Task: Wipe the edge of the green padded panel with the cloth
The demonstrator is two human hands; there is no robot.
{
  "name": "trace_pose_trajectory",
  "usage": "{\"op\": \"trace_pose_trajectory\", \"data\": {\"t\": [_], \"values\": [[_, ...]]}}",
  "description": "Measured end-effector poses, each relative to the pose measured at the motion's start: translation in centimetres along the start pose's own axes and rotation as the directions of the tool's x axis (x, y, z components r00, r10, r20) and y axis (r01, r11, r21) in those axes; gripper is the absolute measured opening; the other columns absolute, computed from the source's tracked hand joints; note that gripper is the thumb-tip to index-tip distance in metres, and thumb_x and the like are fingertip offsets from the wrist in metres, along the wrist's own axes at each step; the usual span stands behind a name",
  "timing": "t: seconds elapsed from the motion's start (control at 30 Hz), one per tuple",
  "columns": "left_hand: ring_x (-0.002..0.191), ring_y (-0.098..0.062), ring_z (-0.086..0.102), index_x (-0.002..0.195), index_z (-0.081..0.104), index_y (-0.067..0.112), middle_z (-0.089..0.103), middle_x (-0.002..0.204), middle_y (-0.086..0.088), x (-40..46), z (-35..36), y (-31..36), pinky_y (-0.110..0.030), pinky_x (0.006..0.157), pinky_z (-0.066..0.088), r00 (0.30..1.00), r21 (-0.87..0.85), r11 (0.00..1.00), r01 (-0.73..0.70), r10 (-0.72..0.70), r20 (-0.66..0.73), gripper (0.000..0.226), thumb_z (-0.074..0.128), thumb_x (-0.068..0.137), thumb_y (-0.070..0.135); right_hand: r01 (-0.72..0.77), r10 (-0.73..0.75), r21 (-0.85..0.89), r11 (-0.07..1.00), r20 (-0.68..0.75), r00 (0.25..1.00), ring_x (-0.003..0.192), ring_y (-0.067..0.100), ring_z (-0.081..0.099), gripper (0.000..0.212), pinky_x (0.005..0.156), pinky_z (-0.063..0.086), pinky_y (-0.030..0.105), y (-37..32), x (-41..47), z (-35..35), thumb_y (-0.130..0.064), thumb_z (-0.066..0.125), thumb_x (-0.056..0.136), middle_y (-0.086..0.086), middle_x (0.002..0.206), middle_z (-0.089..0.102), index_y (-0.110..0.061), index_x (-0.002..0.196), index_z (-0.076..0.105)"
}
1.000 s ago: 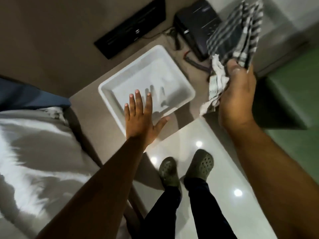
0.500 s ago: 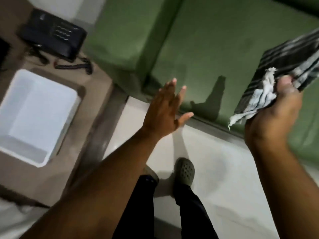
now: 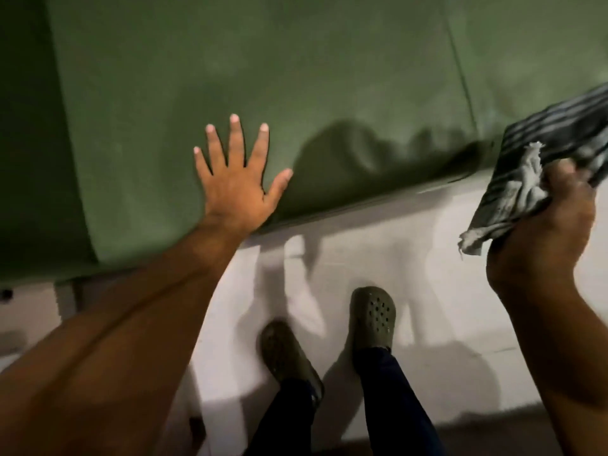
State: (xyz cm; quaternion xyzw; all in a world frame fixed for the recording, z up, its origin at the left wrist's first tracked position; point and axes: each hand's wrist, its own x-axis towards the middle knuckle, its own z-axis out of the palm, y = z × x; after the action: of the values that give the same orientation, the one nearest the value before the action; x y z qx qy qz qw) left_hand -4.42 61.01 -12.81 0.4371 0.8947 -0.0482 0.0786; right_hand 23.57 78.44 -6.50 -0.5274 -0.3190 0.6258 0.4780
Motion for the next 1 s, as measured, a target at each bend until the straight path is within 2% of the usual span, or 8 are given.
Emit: {"op": "trace_pose_trajectory", "data": {"t": [0.13, 0.3, 0.4, 0.57, 0.63, 0.7, 0.87, 1.0], "values": [[0.155, -0.050, 0.009, 0.160, 0.018, 0.032, 0.011, 0.171, -0.014, 5.3, -0.9, 9.6, -0.072, 0.119, 0.012, 0.966, -0.005, 0.966, -0.259, 0.259, 0.010, 0.088, 0.022, 0.087, 0.082, 0.048, -0.027, 0.091, 0.995, -0.220, 0.975, 0.099, 0.006, 0.070, 0.022, 0.092, 0.054, 0.024, 0.4, 1.7, -4.9, -0.028, 0.052, 0.087, -0.013, 0.093, 0.076, -0.021, 0.106, 0.062], [0.157, -0.045, 0.003, 0.161, 0.012, 0.032, 0.005, 0.172, -0.014, 9.9, -1.3, 20.4, -0.067, 0.123, 0.007, 0.915, -0.007, 0.915, -0.403, 0.403, -0.005, 0.089, 0.028, 0.089, 0.082, 0.001, 0.034, 0.108, 0.994, -0.323, 0.946, 0.099, 0.007, 0.075, 0.033, 0.084, 0.056, 0.026, 2.2, 4.2, -8.6, -0.036, 0.054, 0.085, -0.012, 0.098, 0.080, -0.024, 0.113, 0.065], [0.158, -0.043, 0.001, 0.162, 0.010, 0.030, 0.002, 0.172, -0.016, 12.1, -2.0, 25.8, -0.063, 0.125, 0.007, 0.844, 0.029, 0.843, -0.537, 0.537, -0.006, 0.088, 0.032, 0.091, 0.079, -0.012, 0.062, 0.144, 0.989, -0.343, 0.937, 0.085, 0.003, 0.074, 0.025, 0.078, 0.055, 0.024, 3.7, 6.4, -10.3, -0.036, 0.053, 0.085, -0.014, 0.089, 0.079, -0.027, 0.105, 0.064], [0.159, -0.039, 0.002, 0.161, 0.010, 0.032, 0.002, 0.172, -0.014, 15.8, -3.2, 36.1, -0.059, 0.126, 0.008, 0.666, 0.085, 0.663, -0.744, 0.746, 0.017, 0.093, 0.032, 0.086, 0.081, -0.033, 0.167, 0.380, 0.924, -0.325, 0.931, 0.045, 0.002, 0.059, 0.022, 0.044, 0.047, 0.015, 5.5, 10.6, -12.5, -0.032, 0.047, 0.091, -0.010, 0.064, 0.073, -0.017, 0.104, 0.058], [0.159, -0.040, 0.000, 0.161, 0.007, 0.034, -0.001, 0.172, -0.014, 17.5, -3.7, 41.8, -0.058, 0.127, 0.007, 0.607, 0.119, 0.600, -0.791, 0.794, 0.038, 0.097, 0.034, 0.082, 0.083, -0.055, 0.219, 0.426, 0.903, -0.346, 0.913, 0.054, 0.005, 0.055, 0.033, 0.050, 0.045, 0.019, 5.5, 12.8, -13.6, -0.034, 0.049, 0.089, -0.005, 0.073, 0.064, -0.014, 0.113, 0.059], [0.158, -0.040, -0.001, 0.161, 0.006, 0.036, -0.003, 0.172, -0.014, 19.1, -4.0, 48.3, -0.058, 0.127, 0.006, 0.548, 0.146, 0.535, -0.832, 0.834, 0.063, 0.100, 0.036, 0.079, 0.085, -0.089, 0.275, 0.464, 0.881, -0.351, 0.895, 0.060, 0.004, 0.063, 0.020, 0.052, 0.048, 0.018, 5.9, 15.5, -15.0, -0.033, 0.049, 0.097, -0.006, 0.081, 0.070, -0.022, 0.110, 0.062], [0.158, -0.041, 0.002, 0.160, 0.007, 0.038, 0.002, 0.172, -0.012, 24.5, -4.9, 63.8, -0.061, 0.126, 0.006, 0.443, 0.194, 0.428, -0.883, 0.896, 0.040, 0.102, 0.028, 0.075, 0.090, -0.166, 0.333, 0.476, 0.864, -0.293, 0.896, 0.048, 0.004, 0.065, 0.023, 0.045, 0.049, 0.019, 5.8, 23.7, -17.9, -0.047, 0.050, 0.088, -0.011, 0.066, 0.074, -0.030, 0.102, 0.060], [0.158, -0.040, 0.007, 0.160, 0.012, 0.036, 0.010, 0.172, -0.010, 28.0, -4.3, 71.2, -0.064, 0.125, 0.010, 0.444, 0.208, 0.451, -0.868, 0.892, -0.084, 0.096, 0.025, 0.080, 0.086, -0.117, 0.290, 0.486, 0.866, -0.296, 0.910, 0.078, 0.019, 0.066, 0.048, 0.071, 0.052, 0.029, 5.4, 31.5, -18.7, -0.054, 0.053, 0.075, 0.011, 0.110, 0.077, -0.025, 0.111, 0.062]]}}
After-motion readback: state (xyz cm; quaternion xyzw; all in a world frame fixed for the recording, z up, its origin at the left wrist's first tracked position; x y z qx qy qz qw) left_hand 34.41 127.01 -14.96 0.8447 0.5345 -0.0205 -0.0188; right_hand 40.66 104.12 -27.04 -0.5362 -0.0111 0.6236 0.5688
